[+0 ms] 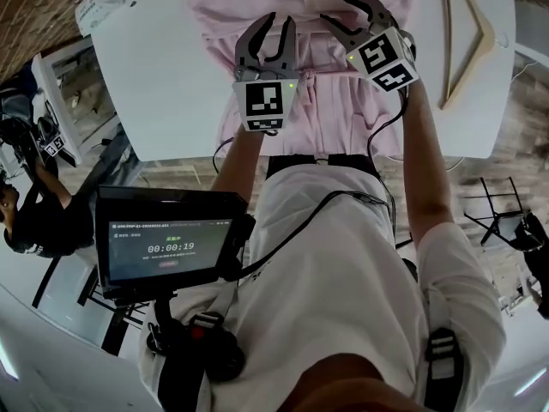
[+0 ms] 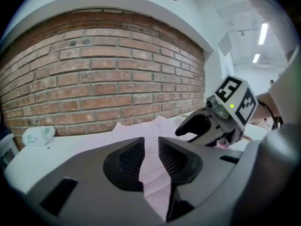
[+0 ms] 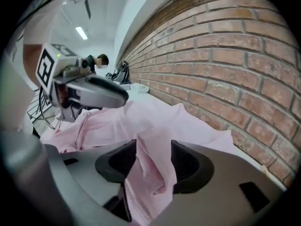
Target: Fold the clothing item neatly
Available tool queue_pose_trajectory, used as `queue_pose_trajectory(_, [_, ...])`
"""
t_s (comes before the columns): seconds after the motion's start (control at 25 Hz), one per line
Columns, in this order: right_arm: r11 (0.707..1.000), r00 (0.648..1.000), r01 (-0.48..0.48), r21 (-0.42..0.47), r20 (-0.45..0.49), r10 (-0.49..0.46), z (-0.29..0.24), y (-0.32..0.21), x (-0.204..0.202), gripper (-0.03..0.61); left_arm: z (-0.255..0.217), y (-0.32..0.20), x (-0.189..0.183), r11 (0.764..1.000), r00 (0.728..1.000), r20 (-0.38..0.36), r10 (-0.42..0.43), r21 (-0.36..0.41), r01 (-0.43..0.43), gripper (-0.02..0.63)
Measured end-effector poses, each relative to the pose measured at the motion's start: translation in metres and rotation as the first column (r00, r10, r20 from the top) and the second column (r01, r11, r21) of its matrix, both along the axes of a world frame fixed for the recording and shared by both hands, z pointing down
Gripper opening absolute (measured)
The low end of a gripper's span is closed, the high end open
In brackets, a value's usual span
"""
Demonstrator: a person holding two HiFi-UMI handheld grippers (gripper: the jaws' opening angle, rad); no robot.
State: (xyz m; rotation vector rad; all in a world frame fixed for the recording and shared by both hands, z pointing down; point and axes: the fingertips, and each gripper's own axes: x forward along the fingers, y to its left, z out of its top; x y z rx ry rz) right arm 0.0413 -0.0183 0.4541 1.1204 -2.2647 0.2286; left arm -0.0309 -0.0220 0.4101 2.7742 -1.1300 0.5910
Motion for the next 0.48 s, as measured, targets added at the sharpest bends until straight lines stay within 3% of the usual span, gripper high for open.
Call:
queue_pose_trajectory(0.16, [0.999,0.989,0.053,-0.005,-0.135,-0.053,0.019,0.001,-0.007,0.225,0.012,-0.020,-0.027,0.995,0.995,-0.039,-0.092,-0.044,0.090,0.091])
queue_pose_trajectory(0.24, [0.999,0.987,0.034,-0.014,-0.155,-0.036,0.026,-0.001,-0.002,0.221,0.023,-0.029,-0.035,0.991,0.992,-0.041,-0.117,-0.065,0.114,0.091])
queue_pose_trajectory(0.48, [0.995,0.995,-0.076,-0.061,0.066,0.080,0.008,-0.003,0.012,0.048,0.056,-0.057,-0.073,0.963,0.972,0.030,-0.232,-0.137,0.234,0.091])
